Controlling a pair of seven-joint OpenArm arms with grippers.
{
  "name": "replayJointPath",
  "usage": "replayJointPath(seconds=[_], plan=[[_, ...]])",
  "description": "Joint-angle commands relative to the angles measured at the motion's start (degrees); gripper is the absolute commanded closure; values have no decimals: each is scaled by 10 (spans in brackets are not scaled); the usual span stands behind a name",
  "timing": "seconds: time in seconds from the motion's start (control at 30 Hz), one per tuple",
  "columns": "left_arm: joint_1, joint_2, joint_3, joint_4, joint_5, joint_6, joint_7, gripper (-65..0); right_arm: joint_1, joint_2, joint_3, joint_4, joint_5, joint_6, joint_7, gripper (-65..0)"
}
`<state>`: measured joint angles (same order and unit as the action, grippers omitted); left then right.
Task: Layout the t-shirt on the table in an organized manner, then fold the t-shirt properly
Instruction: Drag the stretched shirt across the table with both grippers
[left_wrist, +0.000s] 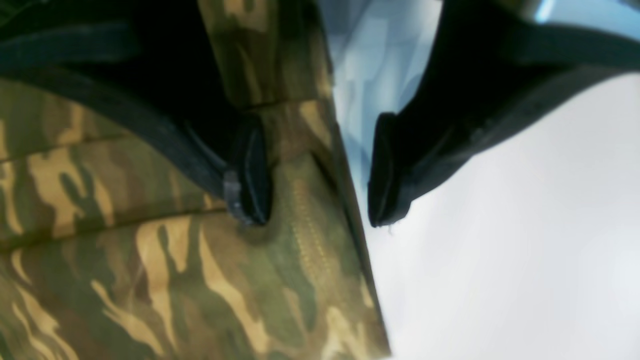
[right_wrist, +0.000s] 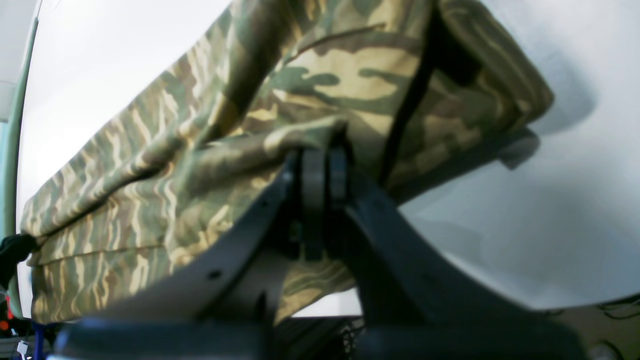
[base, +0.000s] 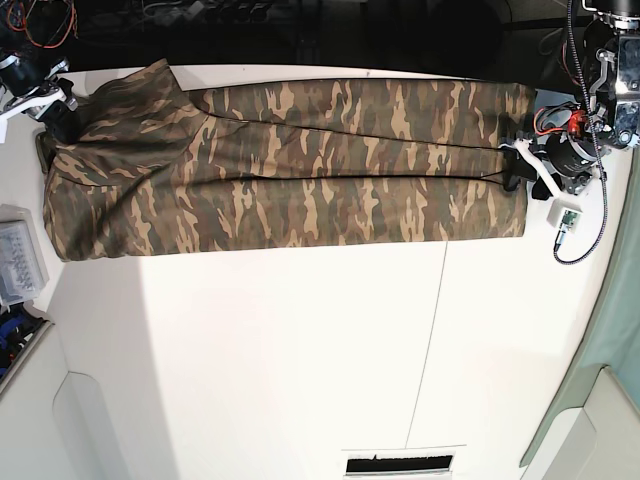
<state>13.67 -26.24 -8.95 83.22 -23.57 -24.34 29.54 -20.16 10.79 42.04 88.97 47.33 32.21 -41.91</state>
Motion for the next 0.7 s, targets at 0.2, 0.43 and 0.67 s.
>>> replayJointPath(seconds=[0.2,0.43,0.67], plan=[[-3,-13,-1,31,-6,-40,0,0,0,9,7,10,64,7,-21,0],[26,-45,-12,177,-6,-4,13,0,0,-13,63,95,101,11,-44,0],[-12,-64,-16,210,7,26,-33,0,76,-7,69,165,61,10,-9,0]])
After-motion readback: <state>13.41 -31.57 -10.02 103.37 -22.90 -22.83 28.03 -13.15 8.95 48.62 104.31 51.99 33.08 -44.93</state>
